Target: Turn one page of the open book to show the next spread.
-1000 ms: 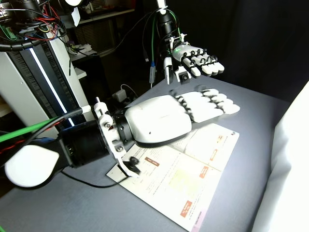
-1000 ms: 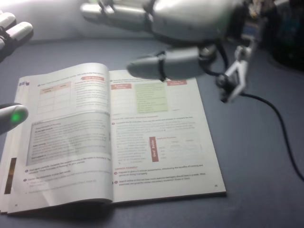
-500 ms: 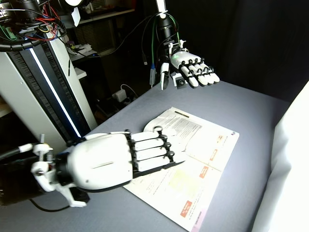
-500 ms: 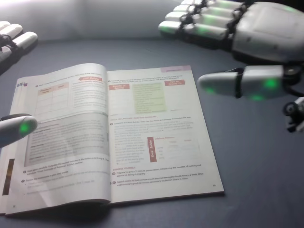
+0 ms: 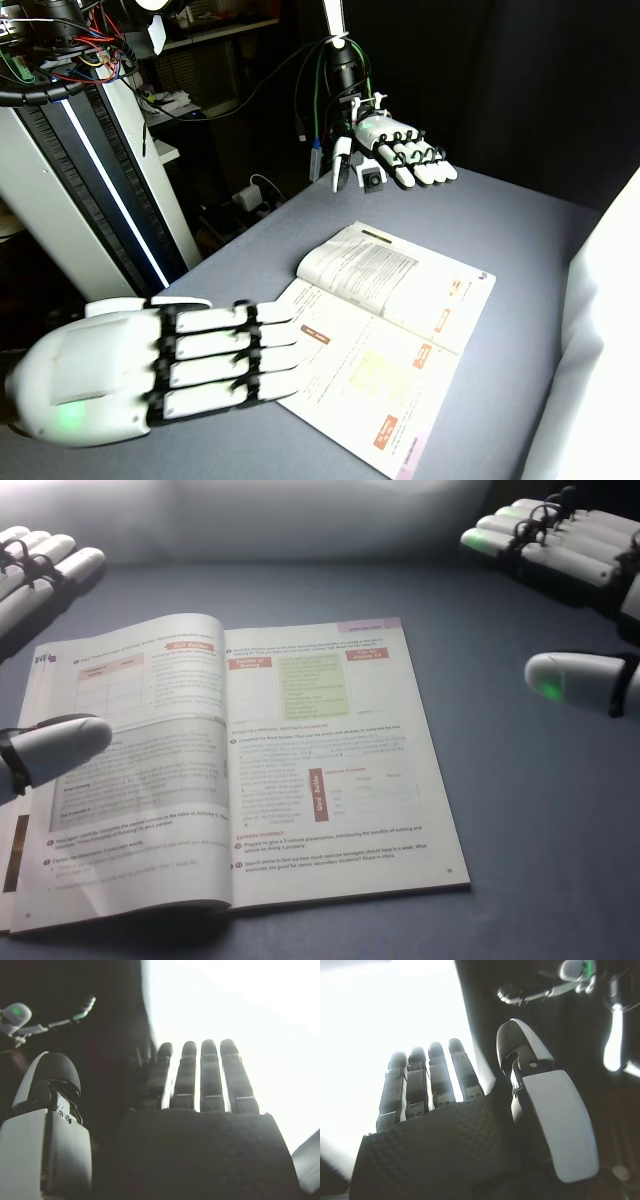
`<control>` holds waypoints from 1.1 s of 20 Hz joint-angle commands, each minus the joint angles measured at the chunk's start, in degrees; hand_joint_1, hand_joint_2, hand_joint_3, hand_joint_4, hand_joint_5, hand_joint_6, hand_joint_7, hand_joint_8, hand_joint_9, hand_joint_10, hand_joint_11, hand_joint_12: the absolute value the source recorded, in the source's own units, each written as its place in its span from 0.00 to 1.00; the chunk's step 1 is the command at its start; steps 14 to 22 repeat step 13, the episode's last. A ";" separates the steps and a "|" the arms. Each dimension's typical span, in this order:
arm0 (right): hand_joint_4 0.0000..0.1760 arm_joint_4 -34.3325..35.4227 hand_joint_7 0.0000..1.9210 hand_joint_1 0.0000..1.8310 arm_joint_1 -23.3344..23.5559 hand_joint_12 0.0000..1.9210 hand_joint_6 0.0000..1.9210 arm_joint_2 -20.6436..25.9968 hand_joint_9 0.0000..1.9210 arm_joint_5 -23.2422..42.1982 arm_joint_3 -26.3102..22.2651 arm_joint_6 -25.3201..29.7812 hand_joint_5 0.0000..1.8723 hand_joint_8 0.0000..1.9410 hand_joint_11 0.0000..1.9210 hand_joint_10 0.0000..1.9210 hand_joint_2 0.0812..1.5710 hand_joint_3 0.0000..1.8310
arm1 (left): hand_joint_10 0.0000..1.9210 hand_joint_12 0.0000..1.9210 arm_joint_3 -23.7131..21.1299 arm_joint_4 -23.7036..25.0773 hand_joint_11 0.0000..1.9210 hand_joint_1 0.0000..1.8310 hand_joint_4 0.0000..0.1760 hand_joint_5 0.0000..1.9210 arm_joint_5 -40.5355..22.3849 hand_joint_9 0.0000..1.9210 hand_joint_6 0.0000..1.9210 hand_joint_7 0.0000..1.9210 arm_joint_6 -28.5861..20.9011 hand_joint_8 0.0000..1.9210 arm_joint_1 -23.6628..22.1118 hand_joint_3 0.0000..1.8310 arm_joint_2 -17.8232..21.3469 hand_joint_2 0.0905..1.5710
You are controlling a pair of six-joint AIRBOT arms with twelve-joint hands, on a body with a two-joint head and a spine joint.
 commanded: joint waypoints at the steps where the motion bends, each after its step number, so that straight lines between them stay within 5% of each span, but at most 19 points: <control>1: 0.00 3.44 0.00 0.01 -0.67 0.00 0.00 0.65 0.00 10.81 -0.20 -0.10 0.00 0.00 0.00 0.00 0.91 0.00 | 0.00 0.00 0.52 -0.81 0.00 0.00 0.51 0.00 -7.50 0.00 0.00 0.00 -0.86 0.00 -0.56 0.01 -0.56 0.79; 3: 0.00 6.55 0.00 0.10 -3.78 0.00 0.00 1.24 0.00 15.75 -0.80 -0.37 0.00 0.00 0.00 0.00 0.90 0.00 | 0.00 0.00 0.79 -0.83 0.00 0.07 0.52 0.00 -7.55 0.00 0.00 0.00 -1.14 0.00 -1.05 0.00 -1.25 0.79; 5: 0.16 9.42 0.00 0.14 -6.93 0.00 0.00 1.96 0.00 20.43 -1.38 -0.68 0.00 0.00 0.00 0.00 0.88 0.00 | 0.00 0.00 0.93 -0.87 0.00 0.14 0.54 0.00 -8.09 0.00 0.00 0.00 -1.28 0.00 -1.14 0.00 -1.49 0.80; 6: 0.03 10.82 0.00 0.12 -8.45 0.00 0.00 2.34 0.00 23.25 -1.71 -0.68 0.00 0.00 0.00 0.00 0.88 0.00 | 0.00 0.00 0.92 -0.87 0.00 0.20 0.59 0.00 -8.55 0.00 0.00 0.00 -1.28 0.00 -1.17 0.00 -1.49 0.80; 7: 0.06 11.58 0.00 0.09 -9.23 0.00 0.00 2.70 0.00 25.06 -2.02 -0.68 0.00 0.00 0.00 0.00 0.88 0.00 | 0.00 0.00 0.88 -0.97 0.00 0.23 0.59 0.00 -9.16 0.00 0.00 0.00 -1.28 0.00 -1.16 0.00 -1.50 0.81; 9: 0.00 12.11 0.00 0.01 -9.46 0.00 0.00 3.48 0.00 27.42 -2.46 -0.66 0.00 0.00 0.00 0.00 0.91 0.01 | 0.00 0.00 0.72 -1.32 0.00 0.14 0.60 0.00 -10.25 0.00 0.00 0.00 -1.28 0.00 -1.11 0.01 -1.73 0.84; 10: 0.00 12.38 0.00 0.00 -9.46 0.00 0.00 3.52 0.00 28.69 -2.46 -0.64 0.00 0.00 0.00 0.00 0.91 0.01 | 0.00 0.00 0.74 -1.50 0.00 0.15 0.79 0.00 -11.09 0.00 0.00 0.00 -1.28 0.00 -0.91 0.01 -1.76 0.86; 11: 0.00 12.61 0.00 0.08 -9.46 0.00 0.00 3.50 0.01 30.33 -2.46 -0.66 0.00 0.00 0.01 0.00 0.91 0.00 | 0.00 0.00 0.79 -1.59 0.00 0.16 0.77 0.00 -11.73 0.00 0.00 0.00 -1.35 0.00 -0.89 0.01 -1.80 0.86; 13: 0.00 13.34 0.00 0.06 -9.47 0.00 0.00 3.60 0.03 33.48 -2.59 -0.66 0.00 0.00 0.01 0.01 0.92 0.00 | 0.00 0.00 0.95 -1.70 0.00 0.18 0.70 0.00 -12.45 0.00 0.00 0.00 -2.12 0.00 -1.00 0.00 -1.81 0.84; 22: 0.00 13.34 0.00 0.06 -9.47 0.00 0.00 3.60 0.03 33.48 -2.59 -0.66 0.00 0.00 0.01 0.01 0.92 0.00 | 0.00 0.00 0.95 -1.70 0.00 0.18 0.70 0.00 -12.45 0.00 0.00 0.00 -2.12 0.00 -1.00 0.00 -1.81 0.84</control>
